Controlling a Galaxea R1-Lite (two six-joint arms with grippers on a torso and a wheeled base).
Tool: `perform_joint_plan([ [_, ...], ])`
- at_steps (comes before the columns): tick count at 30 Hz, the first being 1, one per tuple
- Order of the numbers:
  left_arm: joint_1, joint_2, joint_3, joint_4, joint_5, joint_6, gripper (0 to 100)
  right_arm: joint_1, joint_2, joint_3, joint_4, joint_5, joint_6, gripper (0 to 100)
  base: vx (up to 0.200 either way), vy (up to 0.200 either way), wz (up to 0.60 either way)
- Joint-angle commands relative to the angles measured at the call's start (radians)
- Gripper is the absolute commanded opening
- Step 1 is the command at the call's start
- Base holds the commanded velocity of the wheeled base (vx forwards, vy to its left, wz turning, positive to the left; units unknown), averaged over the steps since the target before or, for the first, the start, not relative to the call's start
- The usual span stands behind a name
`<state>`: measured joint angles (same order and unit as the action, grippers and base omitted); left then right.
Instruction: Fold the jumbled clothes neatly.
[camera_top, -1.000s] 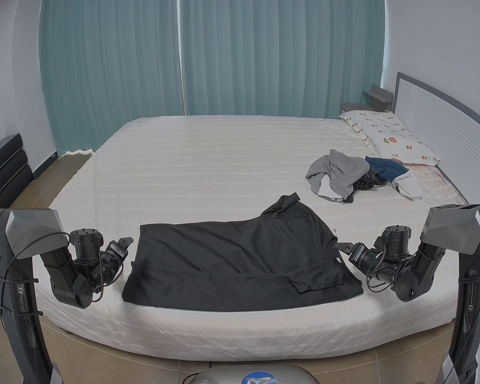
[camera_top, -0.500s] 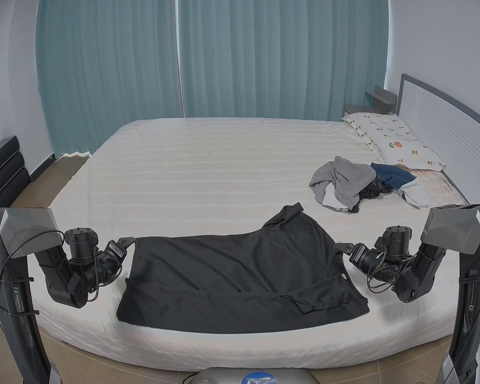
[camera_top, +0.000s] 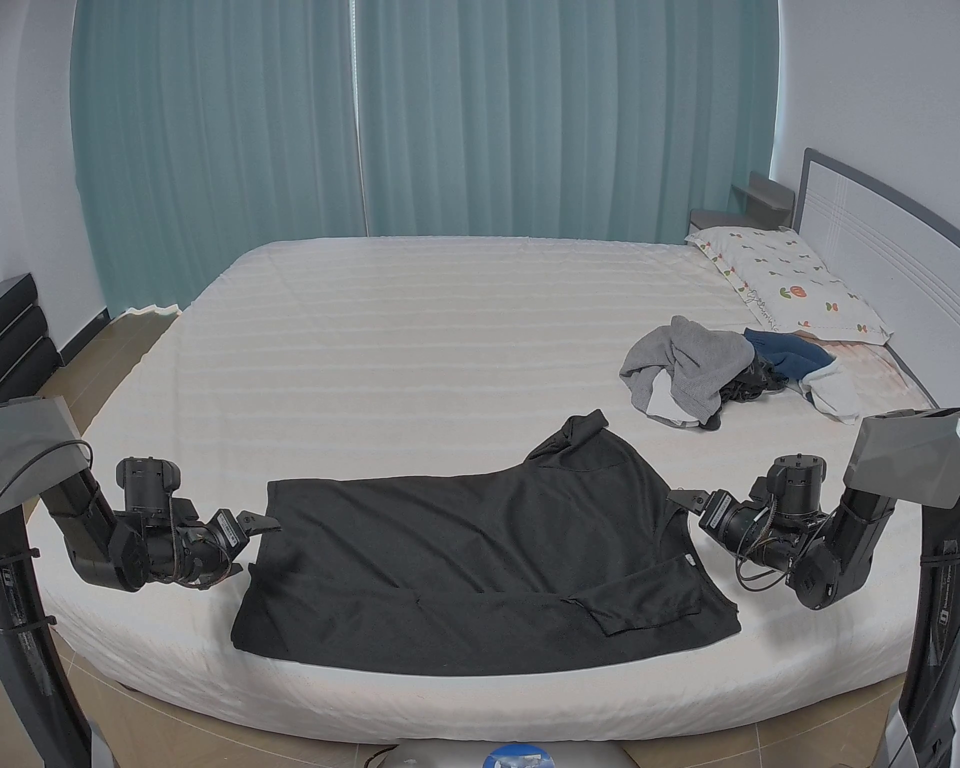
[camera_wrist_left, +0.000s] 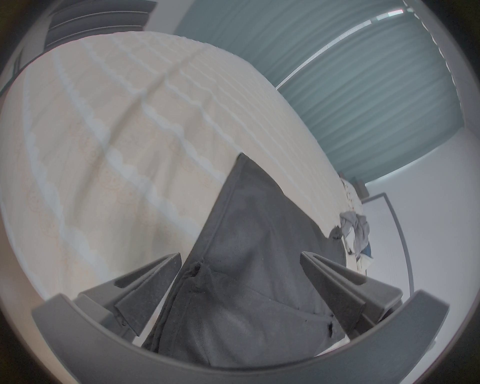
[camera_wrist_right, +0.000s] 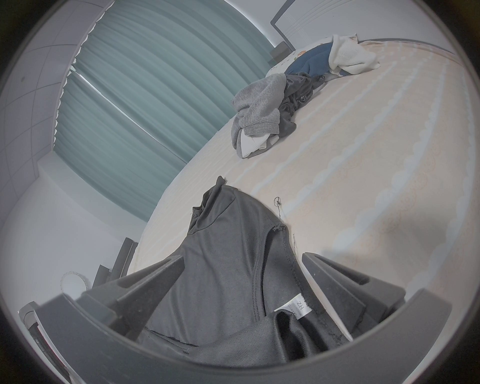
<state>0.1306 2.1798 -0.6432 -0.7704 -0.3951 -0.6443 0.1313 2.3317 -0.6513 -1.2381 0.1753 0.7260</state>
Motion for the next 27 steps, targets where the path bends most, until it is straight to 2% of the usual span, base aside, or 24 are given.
perform_joint_plan([
  [1, 0.000, -0.011, -0.102, 0.122, -0.036, 0.075, 100, 0.004, -0.005, 0.012, -0.001, 0.007, 0.000, 100, 0.000, 0.000, 0.00],
  [5, -0.014, 0.023, -0.144, 0.188, -0.036, 0.080, 100, 0.004, -0.005, 0.015, -0.001, 0.007, 0.000, 100, 0.000, 0.000, 0.00],
  [20, -0.022, 0.038, -0.128, 0.194, -0.021, 0.084, 100, 0.004, 0.001, 0.016, -0.011, 0.006, -0.003, 100, 0.000, 0.000, 0.00],
  [21, -0.022, 0.037, -0.125, 0.194, -0.019, 0.083, 0, 0.005, 0.001, 0.016, -0.011, 0.006, -0.003, 100, 0.000, 0.000, 0.00],
  [27, -0.020, 0.034, -0.110, 0.194, 0.007, 0.084, 0, 0.004, 0.000, 0.016, -0.011, 0.006, -0.005, 100, 0.000, 0.000, 0.00],
])
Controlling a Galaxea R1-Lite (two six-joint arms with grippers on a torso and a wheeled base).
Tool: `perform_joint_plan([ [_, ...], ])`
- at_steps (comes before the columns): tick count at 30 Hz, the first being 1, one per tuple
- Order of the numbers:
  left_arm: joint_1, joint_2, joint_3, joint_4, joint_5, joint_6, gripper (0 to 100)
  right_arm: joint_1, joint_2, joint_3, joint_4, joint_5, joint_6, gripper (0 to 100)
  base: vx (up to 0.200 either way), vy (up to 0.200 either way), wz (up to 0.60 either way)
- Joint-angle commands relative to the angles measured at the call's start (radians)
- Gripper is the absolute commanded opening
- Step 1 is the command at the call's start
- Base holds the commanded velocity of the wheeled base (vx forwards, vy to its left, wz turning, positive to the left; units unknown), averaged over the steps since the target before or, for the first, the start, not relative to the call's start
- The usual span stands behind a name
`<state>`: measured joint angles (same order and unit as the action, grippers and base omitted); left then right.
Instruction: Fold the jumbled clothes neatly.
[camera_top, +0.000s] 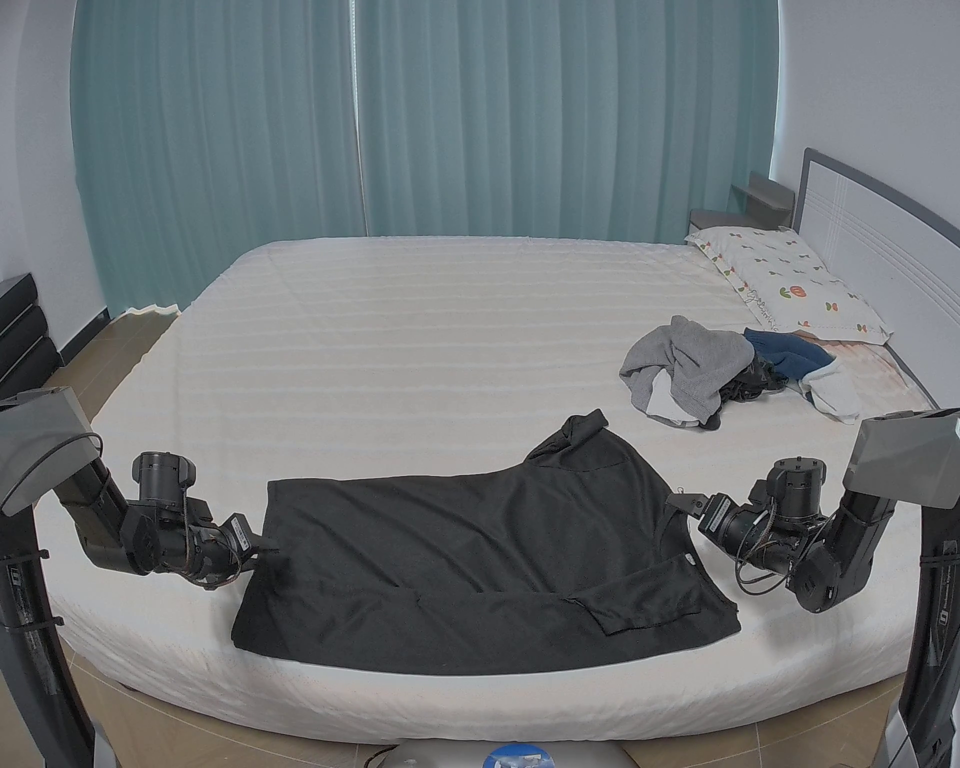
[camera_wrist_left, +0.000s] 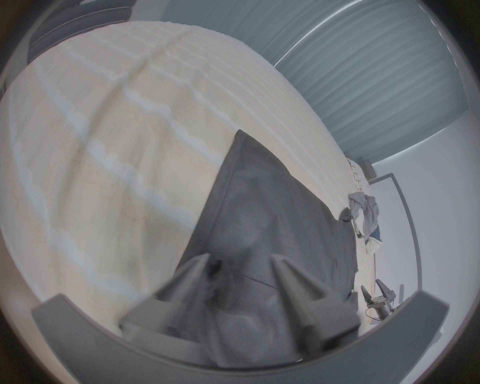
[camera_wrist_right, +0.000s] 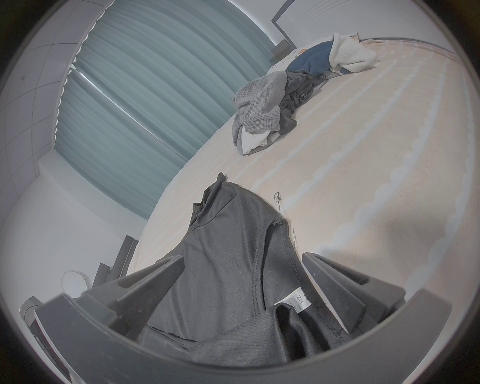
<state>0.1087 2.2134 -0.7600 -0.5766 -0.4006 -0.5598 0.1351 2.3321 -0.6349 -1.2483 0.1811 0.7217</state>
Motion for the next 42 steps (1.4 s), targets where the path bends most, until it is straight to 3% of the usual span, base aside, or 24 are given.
perform_joint_plan([
  [1, 0.003, 0.002, 0.010, 0.000, 0.031, 0.000, 0, 0.000, 0.000, 0.001, 0.000, 0.000, -0.002, 100, 0.000, 0.000, 0.00],
  [5, 0.012, 0.003, 0.024, 0.000, 0.082, -0.002, 0, -0.002, -0.002, 0.006, 0.000, -0.002, -0.007, 100, 0.000, 0.000, 0.00],
  [20, 0.054, -0.012, 0.039, -0.005, 0.085, -0.011, 0, -0.011, -0.007, 0.023, 0.000, 0.006, -0.025, 100, 0.000, 0.000, 0.00],
  [24, 0.058, -0.006, 0.037, -0.006, 0.085, -0.014, 0, -0.014, -0.002, 0.035, 0.004, 0.055, -0.057, 100, 0.000, 0.000, 0.00],
  [42, 0.058, 0.003, 0.039, -0.008, 0.083, -0.015, 0, 0.003, 0.050, 0.032, 0.012, 0.120, -0.139, 100, 0.000, 0.000, 0.00],
])
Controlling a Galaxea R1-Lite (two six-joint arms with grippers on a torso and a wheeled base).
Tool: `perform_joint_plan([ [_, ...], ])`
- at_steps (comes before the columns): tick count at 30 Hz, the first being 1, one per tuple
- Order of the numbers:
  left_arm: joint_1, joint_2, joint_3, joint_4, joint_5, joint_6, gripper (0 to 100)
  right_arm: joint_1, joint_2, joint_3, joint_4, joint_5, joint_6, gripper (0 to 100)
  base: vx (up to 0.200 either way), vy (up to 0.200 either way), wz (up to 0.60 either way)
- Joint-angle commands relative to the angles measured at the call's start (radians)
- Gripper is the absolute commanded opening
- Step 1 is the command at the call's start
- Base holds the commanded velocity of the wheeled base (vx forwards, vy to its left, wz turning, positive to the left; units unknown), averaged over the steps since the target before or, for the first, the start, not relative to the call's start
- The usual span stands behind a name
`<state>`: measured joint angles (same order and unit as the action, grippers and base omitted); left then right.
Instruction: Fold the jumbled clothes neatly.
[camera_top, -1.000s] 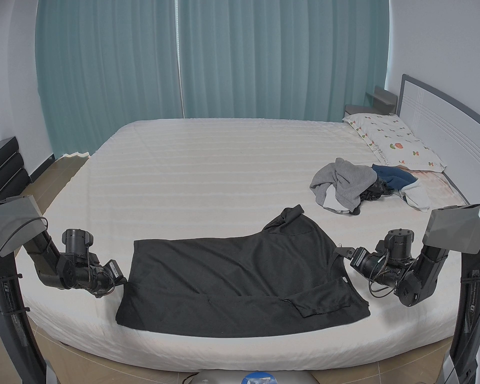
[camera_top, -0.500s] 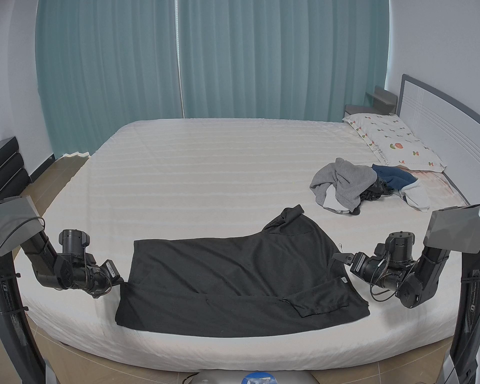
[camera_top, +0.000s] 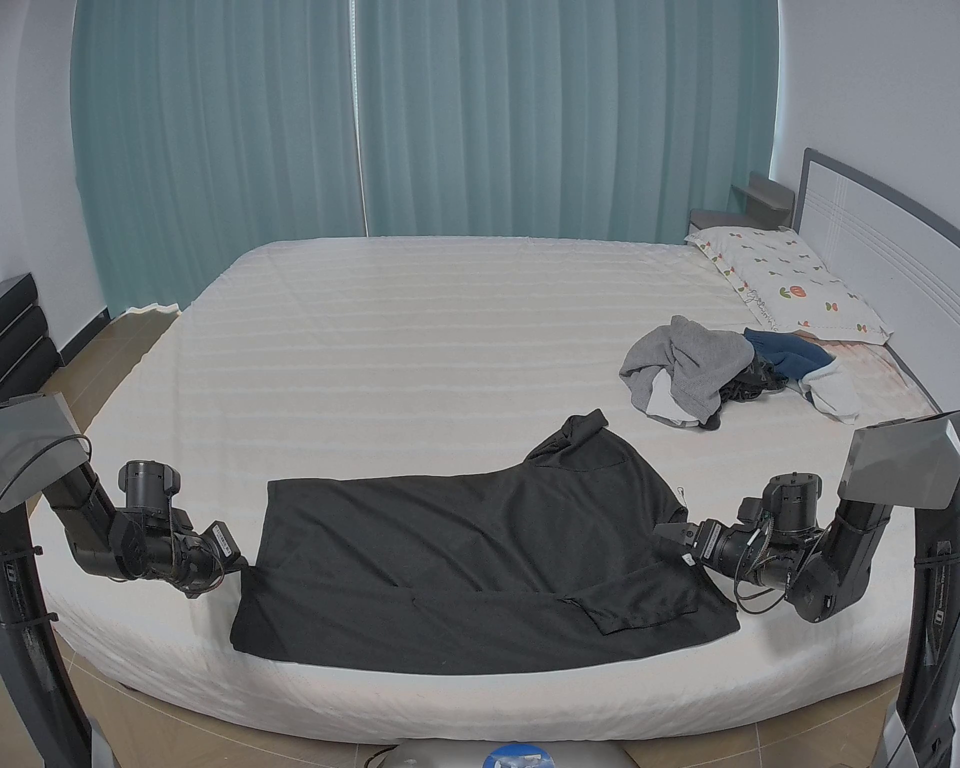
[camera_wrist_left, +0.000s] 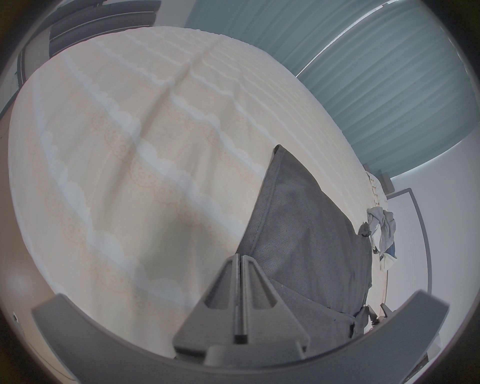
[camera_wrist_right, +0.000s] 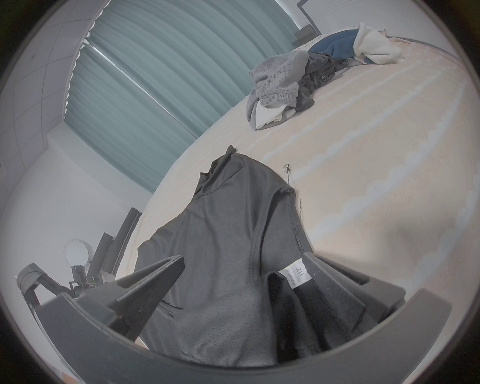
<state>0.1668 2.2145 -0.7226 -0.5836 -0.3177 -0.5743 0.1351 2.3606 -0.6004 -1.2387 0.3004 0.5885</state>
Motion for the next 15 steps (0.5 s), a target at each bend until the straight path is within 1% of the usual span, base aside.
perform_joint_plan([
  [1, 0.000, 0.001, 0.000, 0.001, 0.000, -0.001, 0, 0.003, 0.031, -0.002, 0.002, 0.002, -0.013, 100, 0.000, 0.000, 0.00],
  [7, 0.000, 0.002, 0.000, 0.001, 0.000, -0.001, 0, 0.020, 0.062, -0.004, 0.002, 0.000, -0.049, 100, 0.000, 0.000, 0.00],
  [12, 0.000, 0.002, 0.002, 0.001, 0.000, -0.001, 0, 0.024, 0.062, -0.002, 0.004, 0.000, -0.052, 100, 0.000, 0.000, 0.00],
  [13, 0.000, 0.002, 0.000, -0.001, 0.000, -0.001, 0, 0.021, 0.058, 0.002, 0.004, -0.001, -0.058, 0, 0.000, 0.000, 0.00],
  [15, 0.000, 0.002, 0.002, 0.001, 0.000, 0.001, 0, 0.020, 0.057, 0.004, 0.004, -0.001, -0.062, 0, 0.000, 0.000, 0.00],
])
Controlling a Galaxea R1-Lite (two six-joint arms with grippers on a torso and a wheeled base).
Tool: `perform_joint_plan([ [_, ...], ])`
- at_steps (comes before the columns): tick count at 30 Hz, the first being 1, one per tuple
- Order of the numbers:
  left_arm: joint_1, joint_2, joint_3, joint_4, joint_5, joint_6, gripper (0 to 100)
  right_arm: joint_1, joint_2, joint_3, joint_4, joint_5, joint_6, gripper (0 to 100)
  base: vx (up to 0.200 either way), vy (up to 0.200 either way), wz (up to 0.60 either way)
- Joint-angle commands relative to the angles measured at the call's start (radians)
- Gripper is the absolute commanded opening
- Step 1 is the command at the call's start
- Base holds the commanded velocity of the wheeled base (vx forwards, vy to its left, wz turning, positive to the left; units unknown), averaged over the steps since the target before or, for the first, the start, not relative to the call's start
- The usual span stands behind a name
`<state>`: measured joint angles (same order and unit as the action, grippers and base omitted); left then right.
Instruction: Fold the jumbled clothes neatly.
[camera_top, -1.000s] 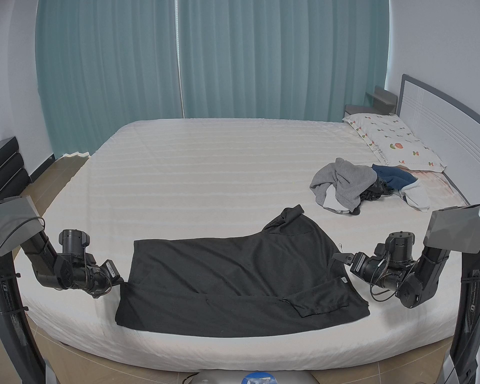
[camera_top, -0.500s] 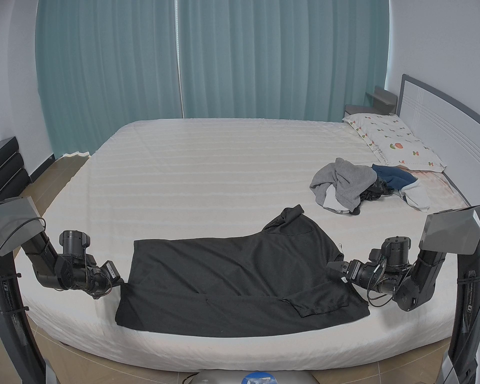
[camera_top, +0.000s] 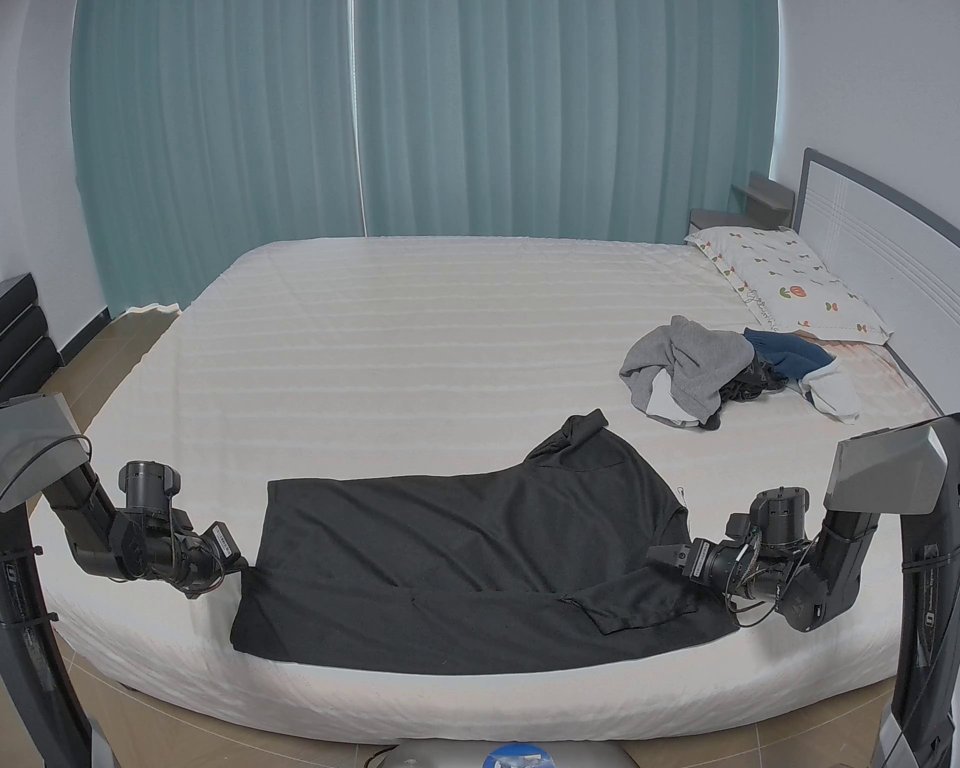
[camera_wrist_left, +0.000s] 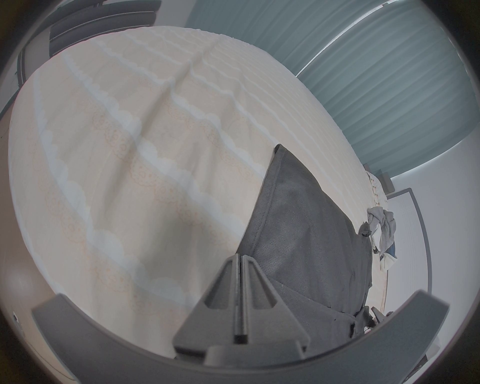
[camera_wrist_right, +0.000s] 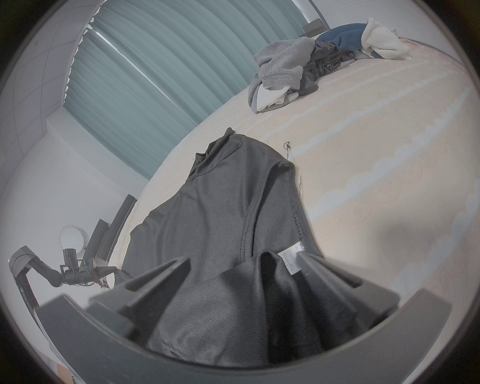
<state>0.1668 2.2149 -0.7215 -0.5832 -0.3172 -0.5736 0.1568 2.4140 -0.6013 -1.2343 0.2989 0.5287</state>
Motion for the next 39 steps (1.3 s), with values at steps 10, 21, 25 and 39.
perform_joint_plan([
  [10, 0.000, 0.000, -0.001, -0.001, 0.000, 0.000, 0, -0.028, -0.021, 0.055, -0.045, -0.004, -0.029, 0, 0.000, 0.000, 0.00],
  [21, -0.001, 0.000, -0.004, -0.003, 0.001, 0.000, 0, -0.043, -0.015, 0.049, -0.136, -0.014, -0.018, 0, 0.000, 0.000, 0.00],
  [25, -0.001, -0.009, -0.007, -0.004, 0.000, -0.018, 0, -0.043, -0.010, 0.044, -0.151, -0.015, -0.018, 0, 0.000, 0.000, 0.00],
  [39, -0.003, 0.003, -0.022, -0.009, 0.001, -0.040, 0, -0.049, 0.002, 0.040, -0.151, -0.020, -0.018, 0, 0.000, 0.000, 0.00],
])
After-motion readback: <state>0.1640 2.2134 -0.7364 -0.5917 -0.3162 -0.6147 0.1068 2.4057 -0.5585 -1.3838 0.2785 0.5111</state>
